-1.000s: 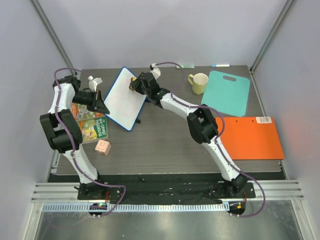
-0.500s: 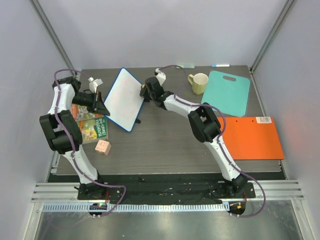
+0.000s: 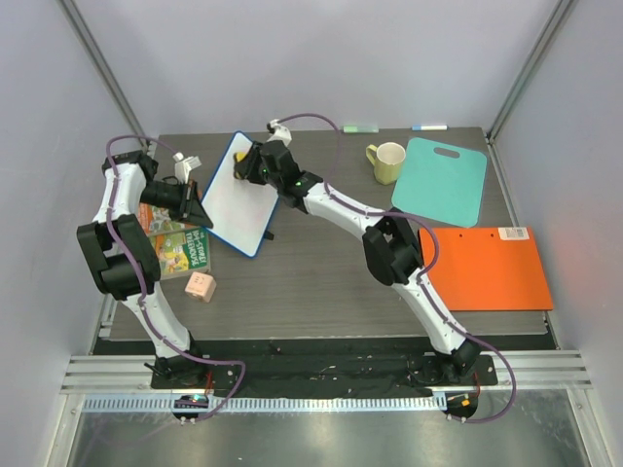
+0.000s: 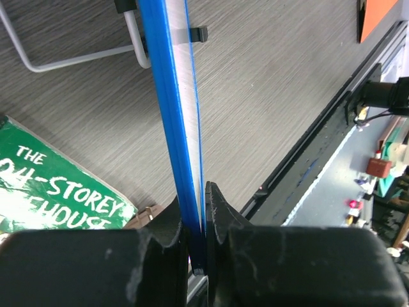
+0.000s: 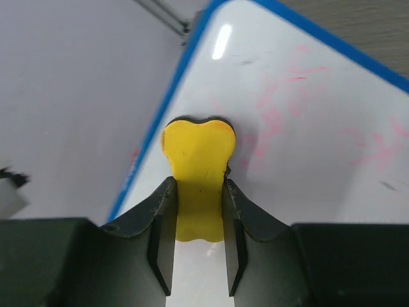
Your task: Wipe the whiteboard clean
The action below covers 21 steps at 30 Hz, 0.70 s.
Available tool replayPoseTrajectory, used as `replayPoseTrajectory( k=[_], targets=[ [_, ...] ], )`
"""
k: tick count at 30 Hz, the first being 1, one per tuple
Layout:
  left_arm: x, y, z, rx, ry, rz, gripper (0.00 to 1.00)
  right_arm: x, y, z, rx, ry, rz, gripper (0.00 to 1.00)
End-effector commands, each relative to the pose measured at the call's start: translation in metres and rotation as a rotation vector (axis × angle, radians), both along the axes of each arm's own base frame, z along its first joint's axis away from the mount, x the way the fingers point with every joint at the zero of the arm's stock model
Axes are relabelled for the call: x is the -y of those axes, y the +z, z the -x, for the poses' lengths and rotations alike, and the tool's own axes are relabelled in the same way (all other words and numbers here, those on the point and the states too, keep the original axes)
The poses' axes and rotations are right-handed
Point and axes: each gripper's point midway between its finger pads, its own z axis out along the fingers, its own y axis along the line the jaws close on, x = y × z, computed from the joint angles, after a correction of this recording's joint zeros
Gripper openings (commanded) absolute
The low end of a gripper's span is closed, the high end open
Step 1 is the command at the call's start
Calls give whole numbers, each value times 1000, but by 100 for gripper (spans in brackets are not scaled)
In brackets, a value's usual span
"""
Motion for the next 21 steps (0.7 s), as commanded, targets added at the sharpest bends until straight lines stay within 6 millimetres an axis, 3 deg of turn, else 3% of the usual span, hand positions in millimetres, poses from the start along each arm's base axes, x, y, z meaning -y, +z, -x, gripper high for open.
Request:
replayPoseTrajectory(
  k=[1, 6, 13, 18, 21],
  targets=[
    [25, 0, 30, 23, -215, 1, 0, -90, 37, 83, 14, 308, -168, 1],
    [25, 0, 32, 19, -217, 1, 0, -89, 24, 71, 16, 232, -162, 1],
    [24, 4, 33, 30, -221, -4, 0, -42, -3, 10, -50, 50, -174, 1],
    [24, 5, 37, 29, -228, -4, 0, 5, -20, -38, -80, -71, -166, 1],
    [24, 6, 38, 32, -230, -8, 0, 20, -29, -53, -89, -120, -129, 1]
  ],
)
